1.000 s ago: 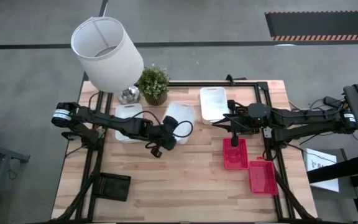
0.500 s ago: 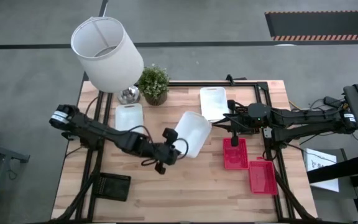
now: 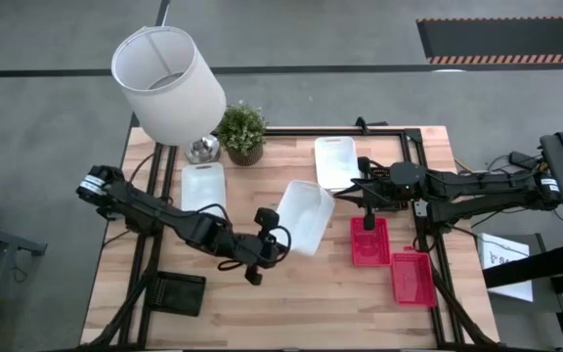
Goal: Stack baskets by color
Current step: Stack the middle white bin on the left white bin
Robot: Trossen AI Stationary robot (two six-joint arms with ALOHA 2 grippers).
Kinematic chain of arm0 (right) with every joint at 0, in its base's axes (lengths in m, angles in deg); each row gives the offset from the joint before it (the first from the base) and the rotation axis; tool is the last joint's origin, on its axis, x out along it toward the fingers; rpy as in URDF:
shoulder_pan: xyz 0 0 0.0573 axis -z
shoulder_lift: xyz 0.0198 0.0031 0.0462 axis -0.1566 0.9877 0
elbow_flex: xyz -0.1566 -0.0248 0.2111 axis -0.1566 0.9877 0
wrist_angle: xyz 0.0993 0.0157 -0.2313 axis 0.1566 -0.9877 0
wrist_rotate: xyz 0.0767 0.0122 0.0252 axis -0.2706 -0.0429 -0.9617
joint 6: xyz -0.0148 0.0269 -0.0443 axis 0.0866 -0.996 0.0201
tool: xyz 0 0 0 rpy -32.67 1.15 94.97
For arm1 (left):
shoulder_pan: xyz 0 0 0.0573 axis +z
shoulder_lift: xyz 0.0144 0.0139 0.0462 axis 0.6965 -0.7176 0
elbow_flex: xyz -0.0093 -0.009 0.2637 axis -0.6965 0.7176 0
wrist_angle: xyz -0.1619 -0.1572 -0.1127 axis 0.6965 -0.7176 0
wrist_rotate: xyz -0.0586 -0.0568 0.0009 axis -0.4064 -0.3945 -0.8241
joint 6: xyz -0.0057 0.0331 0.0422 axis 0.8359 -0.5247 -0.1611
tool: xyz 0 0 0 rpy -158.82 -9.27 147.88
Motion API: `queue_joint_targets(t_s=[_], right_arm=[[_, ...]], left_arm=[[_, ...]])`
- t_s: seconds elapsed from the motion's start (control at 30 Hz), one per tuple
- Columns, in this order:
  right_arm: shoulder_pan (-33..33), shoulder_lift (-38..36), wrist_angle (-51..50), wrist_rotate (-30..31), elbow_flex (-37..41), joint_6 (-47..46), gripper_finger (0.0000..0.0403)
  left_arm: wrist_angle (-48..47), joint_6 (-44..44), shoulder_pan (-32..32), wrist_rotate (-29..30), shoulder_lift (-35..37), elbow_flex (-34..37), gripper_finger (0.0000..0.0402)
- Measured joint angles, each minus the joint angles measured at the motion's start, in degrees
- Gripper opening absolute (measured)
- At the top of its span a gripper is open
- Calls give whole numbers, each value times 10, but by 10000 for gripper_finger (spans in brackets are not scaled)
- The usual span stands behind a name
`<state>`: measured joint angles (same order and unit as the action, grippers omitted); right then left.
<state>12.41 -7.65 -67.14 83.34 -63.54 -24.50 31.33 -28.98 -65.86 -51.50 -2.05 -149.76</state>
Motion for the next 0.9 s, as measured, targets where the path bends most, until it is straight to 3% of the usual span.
queue_joint_targets(t_s=[0.2,0.33,0.53,0.9], right_arm=[[0,0,-4,0,0,0,9],[0,0,-5,0,0,0,9],[0,0,-5,0,0,0,9],[0,0,-4,0,0,0,9]], left_arm=[[-40,2,-6,0,0,-30,0],[-199,53,-18,29,0,-99,0],[-454,216,-31,45,0,-217,0],[-740,420,-46,-15,0,-333,0]])
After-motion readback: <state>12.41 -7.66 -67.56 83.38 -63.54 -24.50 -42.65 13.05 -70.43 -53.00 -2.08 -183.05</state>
